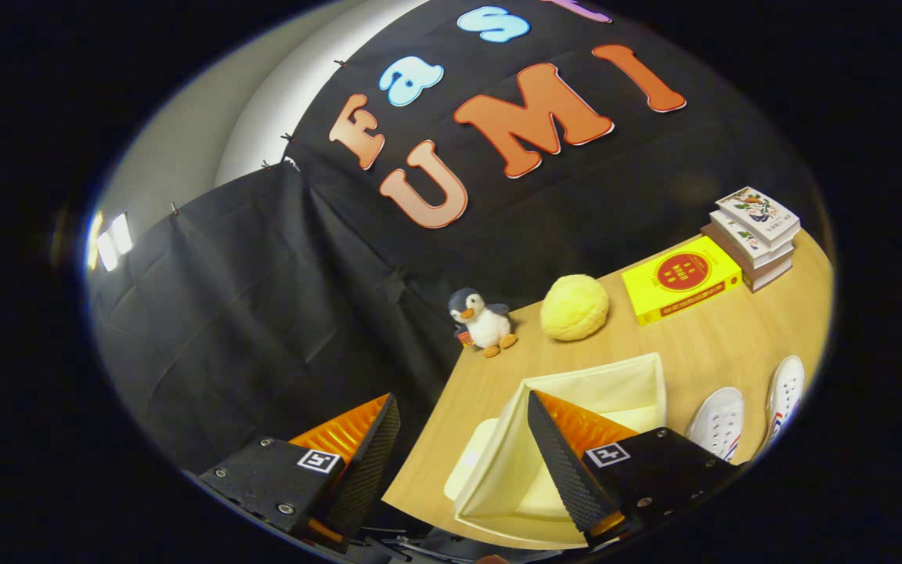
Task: Open the storage box then place both shoes into the box .Put the left shoe in first, then the right shoe, with the right side of both shoes facing outward in a uniform manner.
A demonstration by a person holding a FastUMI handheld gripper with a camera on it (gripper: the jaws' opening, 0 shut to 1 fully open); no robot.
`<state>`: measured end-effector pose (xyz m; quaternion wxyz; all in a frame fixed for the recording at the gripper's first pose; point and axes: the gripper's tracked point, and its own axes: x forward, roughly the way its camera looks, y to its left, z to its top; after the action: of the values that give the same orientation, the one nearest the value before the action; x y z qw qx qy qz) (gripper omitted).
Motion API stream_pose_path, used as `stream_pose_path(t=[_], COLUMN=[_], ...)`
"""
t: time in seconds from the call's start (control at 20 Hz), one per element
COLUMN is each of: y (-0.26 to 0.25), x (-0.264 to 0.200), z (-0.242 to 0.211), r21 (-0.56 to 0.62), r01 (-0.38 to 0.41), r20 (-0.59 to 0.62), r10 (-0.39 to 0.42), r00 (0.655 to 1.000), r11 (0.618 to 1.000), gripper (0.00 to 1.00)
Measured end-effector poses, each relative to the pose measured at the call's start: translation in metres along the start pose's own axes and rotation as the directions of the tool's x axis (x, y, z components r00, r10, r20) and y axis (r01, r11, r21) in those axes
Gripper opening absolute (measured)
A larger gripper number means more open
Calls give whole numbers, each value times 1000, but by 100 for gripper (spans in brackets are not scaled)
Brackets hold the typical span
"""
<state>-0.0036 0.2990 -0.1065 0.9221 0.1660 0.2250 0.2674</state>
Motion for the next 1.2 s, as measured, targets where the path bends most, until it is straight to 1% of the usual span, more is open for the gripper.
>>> stream_pose_path(t=[0.15, 0.35, 0.45, 0.55, 0.65, 0.7, 0.75, 0.9, 0.95, 1.0, 1.05, 1.1, 1.2], y=[-50, -123, -154, -180, -206, -218, -230, -258, -264, -270, -276, -281, -288], x=[-17, -42, -53, -61, -67, -70, -73, -77, -78, -78, -79, -79, -76], z=[5, -3, -11, -22, -36, -46, -55, -88, -98, -107, -115, -123, -136], r21=[-5, -6, -5, -13, -6, 2, 8, 2, -12, -29, -43, -55, -76], r01=[112, 263, 317, 355, 384, 400, 412, 442, 446, 446, 445, 444, 438], r20=[18, -9, -40, -75, -127, -159, -194, -301, -332, -364, -392, -415, -457], r10=[-112, -263, -317, -355, -382, -394, -402, -421, -424, -425, -425, -425, -421], r00=[994, 965, 948, 932, 915, 905, 895, 855, 842, 829, 816, 804, 783], r11=[994, 965, 948, 935, 923, 917, 911, 897, 895, 894, 894, 894, 896], gripper=[98, 98, 97, 95, 88, 83, 81, 66, 63, 56, 53, 48, 42])
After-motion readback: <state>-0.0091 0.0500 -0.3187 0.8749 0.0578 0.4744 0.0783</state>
